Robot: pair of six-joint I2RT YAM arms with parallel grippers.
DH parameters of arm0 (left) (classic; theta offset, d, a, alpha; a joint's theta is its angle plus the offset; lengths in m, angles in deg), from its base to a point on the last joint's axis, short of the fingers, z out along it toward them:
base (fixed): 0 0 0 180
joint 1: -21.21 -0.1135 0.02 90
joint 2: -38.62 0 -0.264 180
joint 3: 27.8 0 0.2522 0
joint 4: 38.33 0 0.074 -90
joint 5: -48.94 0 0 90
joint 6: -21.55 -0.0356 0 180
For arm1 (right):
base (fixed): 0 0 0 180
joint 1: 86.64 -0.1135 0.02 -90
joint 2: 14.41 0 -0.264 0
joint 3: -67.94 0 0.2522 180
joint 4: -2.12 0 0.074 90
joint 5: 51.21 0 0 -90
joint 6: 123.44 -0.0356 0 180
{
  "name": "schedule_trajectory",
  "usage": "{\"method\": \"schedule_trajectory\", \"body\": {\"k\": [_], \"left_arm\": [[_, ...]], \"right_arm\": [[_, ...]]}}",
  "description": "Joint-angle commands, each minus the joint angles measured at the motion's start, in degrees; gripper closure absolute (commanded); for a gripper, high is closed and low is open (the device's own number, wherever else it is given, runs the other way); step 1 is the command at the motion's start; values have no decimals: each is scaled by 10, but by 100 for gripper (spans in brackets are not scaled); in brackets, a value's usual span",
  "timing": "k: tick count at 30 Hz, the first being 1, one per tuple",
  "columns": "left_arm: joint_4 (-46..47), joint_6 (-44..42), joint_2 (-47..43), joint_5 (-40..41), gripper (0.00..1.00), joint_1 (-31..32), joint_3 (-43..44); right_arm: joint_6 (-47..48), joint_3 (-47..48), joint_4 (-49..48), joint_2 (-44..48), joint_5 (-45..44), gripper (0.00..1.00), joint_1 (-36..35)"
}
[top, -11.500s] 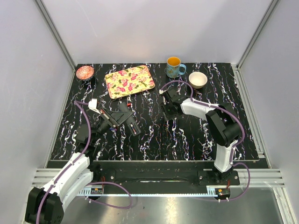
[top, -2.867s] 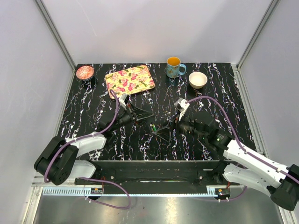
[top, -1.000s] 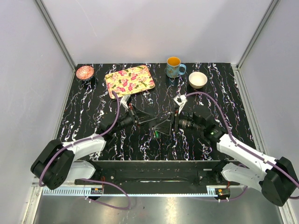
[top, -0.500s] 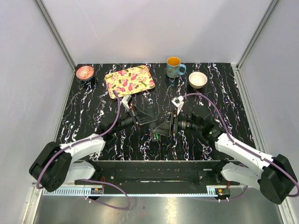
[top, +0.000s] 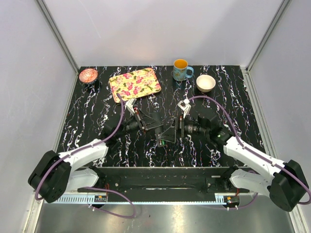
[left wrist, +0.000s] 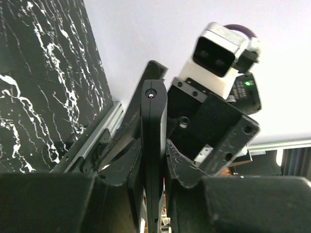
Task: Load the batteries into the remote control
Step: Load the battery into the remote control, then pick up the battery cover at the center of the board.
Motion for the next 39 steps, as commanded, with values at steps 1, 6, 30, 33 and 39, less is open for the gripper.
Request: {"method": "schedule_trajectory", "body": {"k": [1, 6, 30, 33, 39], "left_arm": [[-25, -39, -4, 33, 100, 0, 30], [-35, -59, 13, 47, 100, -2, 25], [12, -77, -94, 79, 100, -17, -83], [19, -76, -93, 71, 100, -21, -90], [43, -66, -82, 58, 100, -28, -100]], "right_arm": [[7, 61, 53, 24, -7, 4, 1], [50, 109, 146, 100, -95, 0, 6], [105, 263, 401, -333, -512, 23, 92], [117, 268, 395, -355, -491, 28, 98], [131, 265, 389, -374, -461, 33, 103]]}}
